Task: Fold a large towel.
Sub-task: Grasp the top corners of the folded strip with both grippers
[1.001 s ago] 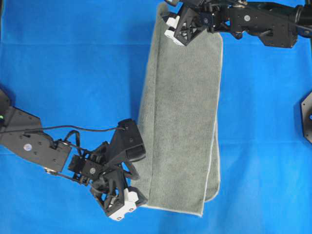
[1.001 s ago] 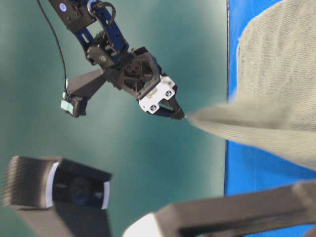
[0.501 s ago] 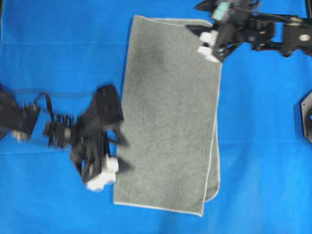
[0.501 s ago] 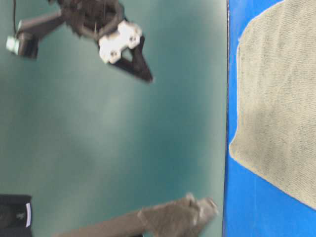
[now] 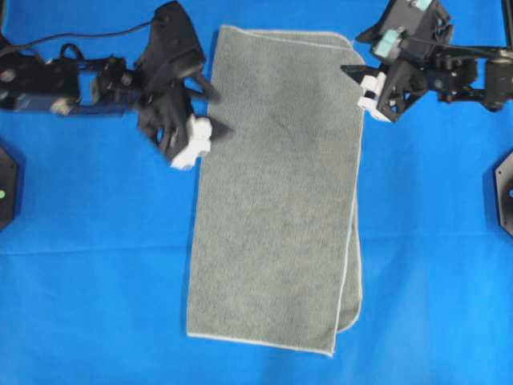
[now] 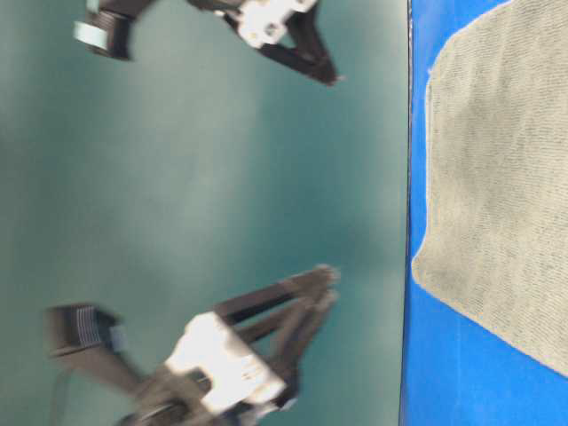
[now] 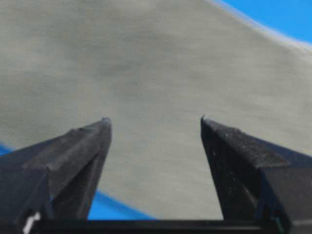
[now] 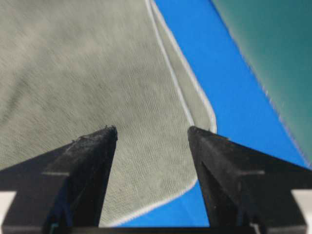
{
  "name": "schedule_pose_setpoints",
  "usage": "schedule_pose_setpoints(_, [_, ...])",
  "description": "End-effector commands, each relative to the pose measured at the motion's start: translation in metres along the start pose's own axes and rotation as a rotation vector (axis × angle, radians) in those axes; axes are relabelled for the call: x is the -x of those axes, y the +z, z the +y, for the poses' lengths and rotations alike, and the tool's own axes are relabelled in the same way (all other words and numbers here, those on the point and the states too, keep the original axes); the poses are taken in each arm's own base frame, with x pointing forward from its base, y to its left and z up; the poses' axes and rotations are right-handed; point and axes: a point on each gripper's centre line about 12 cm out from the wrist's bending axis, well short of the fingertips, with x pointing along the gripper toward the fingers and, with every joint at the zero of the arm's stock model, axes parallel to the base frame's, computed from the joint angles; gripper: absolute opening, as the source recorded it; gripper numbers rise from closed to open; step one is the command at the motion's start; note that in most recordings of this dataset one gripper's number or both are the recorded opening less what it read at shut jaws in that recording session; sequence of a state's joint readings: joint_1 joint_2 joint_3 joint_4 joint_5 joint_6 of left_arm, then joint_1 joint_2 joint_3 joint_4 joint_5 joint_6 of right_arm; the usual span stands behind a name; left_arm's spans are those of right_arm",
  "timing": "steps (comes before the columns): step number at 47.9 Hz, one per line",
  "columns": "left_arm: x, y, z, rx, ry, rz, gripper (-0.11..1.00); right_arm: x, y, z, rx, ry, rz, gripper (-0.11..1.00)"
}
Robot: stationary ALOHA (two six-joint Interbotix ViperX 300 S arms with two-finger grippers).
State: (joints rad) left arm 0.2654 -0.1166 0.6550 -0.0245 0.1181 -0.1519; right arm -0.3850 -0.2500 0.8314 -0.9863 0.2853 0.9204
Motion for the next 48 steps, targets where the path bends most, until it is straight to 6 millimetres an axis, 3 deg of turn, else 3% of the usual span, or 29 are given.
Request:
schedule_pose_setpoints(1, [-0.012, 0.001, 0.026, 0.003, 0.05, -0.031, 0.71, -0.019, -0.005, -0.006, -0.013, -0.003, 0.038, 0.62])
schedule_pose_setpoints(7, [-0.044, -0.014, 0.065, 0.022, 0.123, -0.034, 0.71, -0.047, -0.018, -0.015, -0.036, 0.008, 0.092, 0.62])
schedule_pose_setpoints(15, [-0.072, -0.019, 0.099, 0.04, 0.179, -0.048, 0.71, -0.074, -0.029, -0.029, -0.061, 0.02, 0.125, 0.61])
schedule_pose_setpoints(31, [-0.109, -0.027, 0.145, 0.027, 0.249, -0.005, 0.68, -0.116, -0.031, -0.053, -0.052, 0.001, 0.153, 0.61])
schedule_pose_setpoints(36, [-0.114, -0.033, 0.15, 0.031, 0.255, 0.022, 0.64, -0.123, -0.034, -0.057, -0.051, -0.006, 0.166, 0.61])
schedule_pose_setpoints(42, [-0.113, -0.036, 0.149, 0.035, 0.254, 0.053, 0.43, -0.125, -0.038, -0.064, -0.046, -0.015, 0.174, 0.5])
schedule_pose_setpoints(48, [-0.112, -0.038, 0.149, 0.036, 0.253, 0.061, 0.13, -0.125, -0.038, -0.069, -0.051, -0.025, 0.174, 0.17])
